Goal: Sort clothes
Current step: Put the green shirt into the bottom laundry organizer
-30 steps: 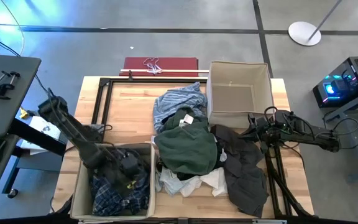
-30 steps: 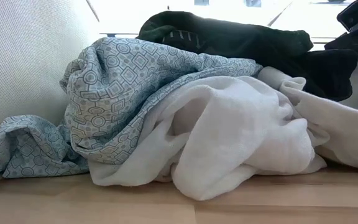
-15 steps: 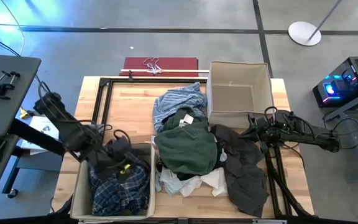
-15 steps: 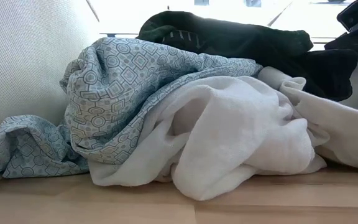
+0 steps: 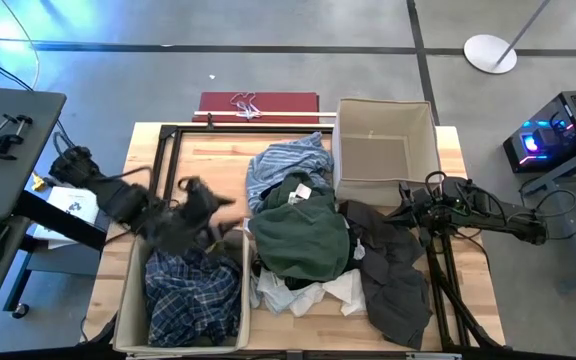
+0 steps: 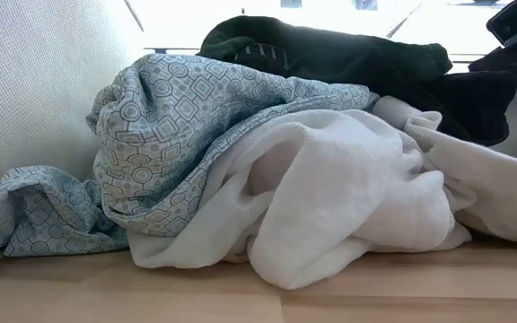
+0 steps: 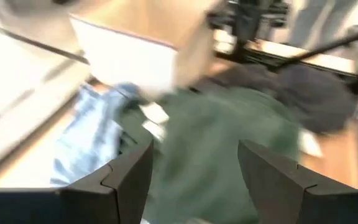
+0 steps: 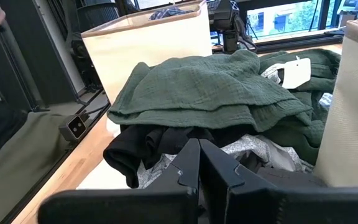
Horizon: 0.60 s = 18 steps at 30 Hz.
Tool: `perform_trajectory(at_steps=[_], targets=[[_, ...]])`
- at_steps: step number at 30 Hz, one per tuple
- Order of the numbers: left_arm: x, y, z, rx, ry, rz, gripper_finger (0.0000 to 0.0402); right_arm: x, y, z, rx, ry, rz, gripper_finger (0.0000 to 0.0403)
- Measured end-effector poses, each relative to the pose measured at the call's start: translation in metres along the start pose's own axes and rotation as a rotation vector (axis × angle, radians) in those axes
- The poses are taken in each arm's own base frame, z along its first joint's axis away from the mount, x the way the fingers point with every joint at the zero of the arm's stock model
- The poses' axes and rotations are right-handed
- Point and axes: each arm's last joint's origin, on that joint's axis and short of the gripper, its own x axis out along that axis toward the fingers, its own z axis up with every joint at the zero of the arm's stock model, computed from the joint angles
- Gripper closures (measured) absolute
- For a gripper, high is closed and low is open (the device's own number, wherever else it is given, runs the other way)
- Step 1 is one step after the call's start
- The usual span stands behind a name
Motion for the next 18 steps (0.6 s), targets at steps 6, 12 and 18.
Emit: perform_trajectory(at_steps=[6, 12, 18], targets=[[0.032, 0.033, 0.021, 0.082, -0.008, 0.157, 0.0174, 0.0, 0.0, 0.0, 0.0, 0.0, 0.0, 0.0402], [0.055, 0.063, 0.044, 0.172, -0.053, 0.244, 0.0174, 0.0, 0.0, 0.0, 0.0, 0.0, 0.0, 0.0402], [0.068, 0.09, 0.072, 0.224, -0.178, 0.231, 0.0174, 0.0, 0.0, 0.0, 0.0, 0.0, 0.0, 0.0402]])
